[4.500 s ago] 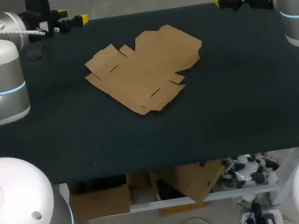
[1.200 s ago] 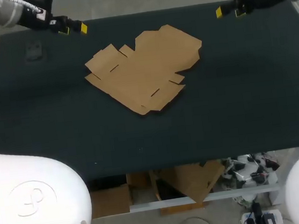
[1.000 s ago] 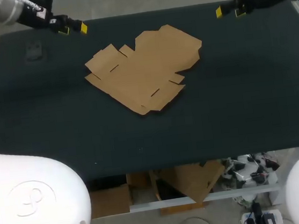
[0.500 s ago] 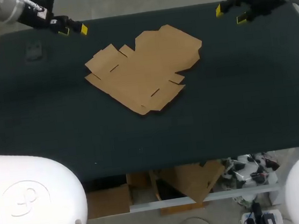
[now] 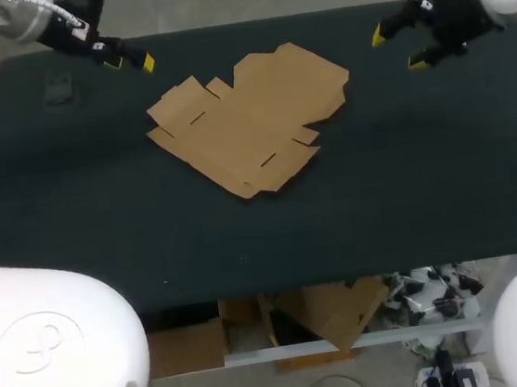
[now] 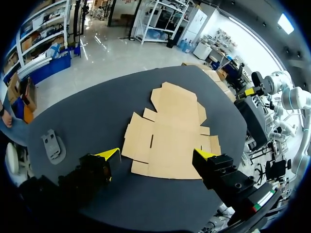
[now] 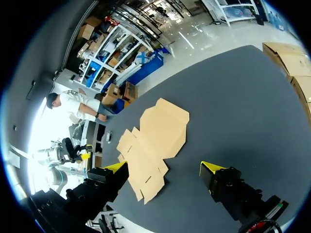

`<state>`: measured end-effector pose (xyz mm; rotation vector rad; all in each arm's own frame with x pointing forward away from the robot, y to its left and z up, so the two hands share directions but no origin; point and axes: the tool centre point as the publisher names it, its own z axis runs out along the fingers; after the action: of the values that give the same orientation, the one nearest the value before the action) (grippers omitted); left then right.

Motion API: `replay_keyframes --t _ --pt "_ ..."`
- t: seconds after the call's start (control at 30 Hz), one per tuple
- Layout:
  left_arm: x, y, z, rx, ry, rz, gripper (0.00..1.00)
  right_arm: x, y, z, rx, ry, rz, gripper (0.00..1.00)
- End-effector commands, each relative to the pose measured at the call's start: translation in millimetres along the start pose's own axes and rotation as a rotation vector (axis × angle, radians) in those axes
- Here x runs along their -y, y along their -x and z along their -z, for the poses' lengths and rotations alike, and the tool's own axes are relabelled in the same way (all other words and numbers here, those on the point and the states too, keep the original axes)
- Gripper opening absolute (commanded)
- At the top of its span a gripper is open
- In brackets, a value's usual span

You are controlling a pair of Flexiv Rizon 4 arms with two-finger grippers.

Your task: Assemble the packaging by folding the flat box into shape, placing the metal phone stand inside, and closing the box properly

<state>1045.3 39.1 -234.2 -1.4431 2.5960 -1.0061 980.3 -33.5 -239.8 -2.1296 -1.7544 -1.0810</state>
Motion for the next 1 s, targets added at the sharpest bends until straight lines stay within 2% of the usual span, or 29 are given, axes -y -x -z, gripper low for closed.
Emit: replay_keyframes --t 0.03,0.27,0.5,0.7,0.8,1.0 --pt "7.0 15.3 -14.5 -0.02 0.05 -0.009 1.0 3.1 1.5 6.9 -0.006 -0.007 -0.022 1.0" --pt "6.1 32.1 -28.9 -0.054 0.091 -0.028 1.0 13.0 -1.8 2.4 0.003 -0.036 -0.05 1.0" --pt "5.7 37.6 -37.8 -0.078 0.127 -0.052 1.0 15.4 -1.4 1.5 0.0 -0.041 -0.055 1.0" --pt "8.2 39.9 -50.0 -0.065 0.164 -0.081 1.0 15.4 -1.4 1.5 0.0 -0.041 -0.055 1.0" --pt "10.4 45.0 -53.7 -0.047 0.184 -0.063 1.0 15.4 -1.4 1.5 0.0 -0.041 -0.055 1.0" --pt "10.4 45.0 -53.7 -0.047 0.184 -0.063 1.0 15.4 -1.4 1.5 0.0 -0.041 -0.055 1.0"
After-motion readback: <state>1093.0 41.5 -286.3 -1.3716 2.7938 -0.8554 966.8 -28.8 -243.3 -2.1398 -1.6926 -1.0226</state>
